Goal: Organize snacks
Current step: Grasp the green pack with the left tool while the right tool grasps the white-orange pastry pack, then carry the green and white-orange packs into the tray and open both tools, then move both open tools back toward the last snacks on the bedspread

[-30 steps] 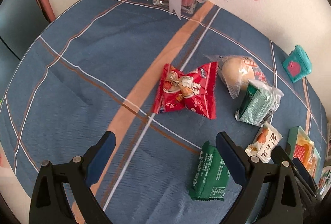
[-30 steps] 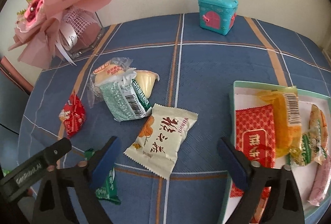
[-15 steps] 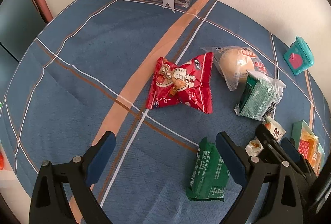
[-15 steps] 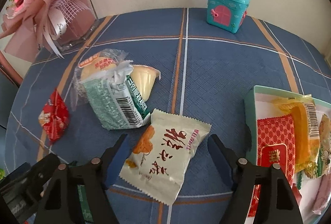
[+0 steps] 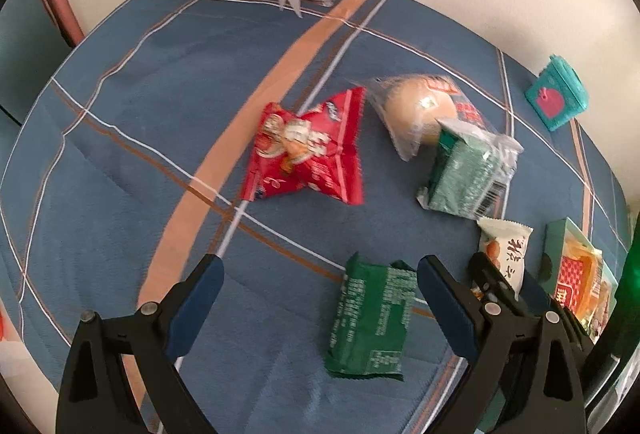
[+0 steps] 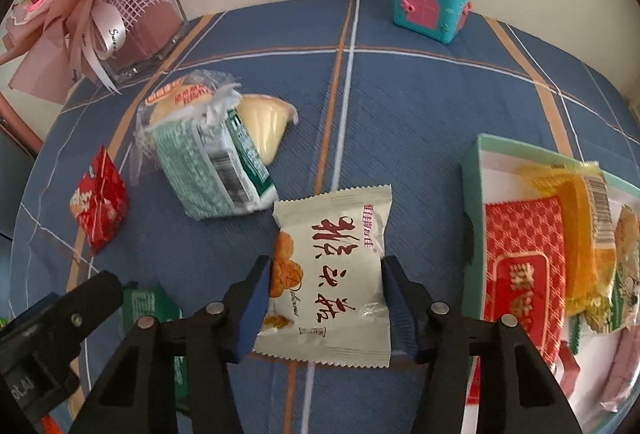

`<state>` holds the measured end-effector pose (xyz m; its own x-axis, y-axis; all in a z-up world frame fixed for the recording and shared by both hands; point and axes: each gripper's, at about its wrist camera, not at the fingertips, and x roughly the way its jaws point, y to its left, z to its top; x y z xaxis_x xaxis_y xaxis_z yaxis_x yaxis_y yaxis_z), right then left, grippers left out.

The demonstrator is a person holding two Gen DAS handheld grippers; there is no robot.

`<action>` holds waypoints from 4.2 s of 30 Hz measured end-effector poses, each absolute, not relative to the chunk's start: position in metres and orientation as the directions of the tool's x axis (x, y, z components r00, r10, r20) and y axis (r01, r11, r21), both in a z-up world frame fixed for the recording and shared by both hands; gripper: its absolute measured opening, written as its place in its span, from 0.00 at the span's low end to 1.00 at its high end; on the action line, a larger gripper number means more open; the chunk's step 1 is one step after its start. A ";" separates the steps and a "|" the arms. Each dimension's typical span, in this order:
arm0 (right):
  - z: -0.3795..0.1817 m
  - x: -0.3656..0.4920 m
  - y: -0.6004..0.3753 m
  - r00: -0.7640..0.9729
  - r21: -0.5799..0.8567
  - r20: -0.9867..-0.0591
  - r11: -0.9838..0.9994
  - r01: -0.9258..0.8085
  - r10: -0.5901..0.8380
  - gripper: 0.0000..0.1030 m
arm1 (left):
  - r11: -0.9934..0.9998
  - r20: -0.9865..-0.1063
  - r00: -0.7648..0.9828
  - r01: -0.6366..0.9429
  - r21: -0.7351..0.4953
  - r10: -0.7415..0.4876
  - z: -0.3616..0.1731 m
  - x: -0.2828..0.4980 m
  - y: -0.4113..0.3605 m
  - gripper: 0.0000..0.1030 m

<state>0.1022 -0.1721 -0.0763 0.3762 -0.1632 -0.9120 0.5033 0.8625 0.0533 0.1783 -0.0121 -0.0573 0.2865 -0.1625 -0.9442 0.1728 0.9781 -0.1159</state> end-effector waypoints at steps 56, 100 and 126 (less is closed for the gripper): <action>0.012 -0.049 -0.286 0.379 0.139 -0.895 0.662 0.736 -0.234 0.54 | 0.845 -0.859 0.267 0.448 -0.291 -0.437 0.018 0.089 -0.105 0.39; -0.024 -0.116 -0.399 0.311 0.097 -0.893 0.534 0.840 -0.327 0.57 | 0.703 -0.903 0.203 0.698 -0.139 -0.380 -0.014 -0.009 -0.249 0.49; 0.006 -0.080 -0.299 0.310 0.048 -0.910 0.670 0.741 -0.277 0.57 | 0.821 -0.905 0.260 0.553 -0.146 -0.336 0.002 0.040 -0.171 0.53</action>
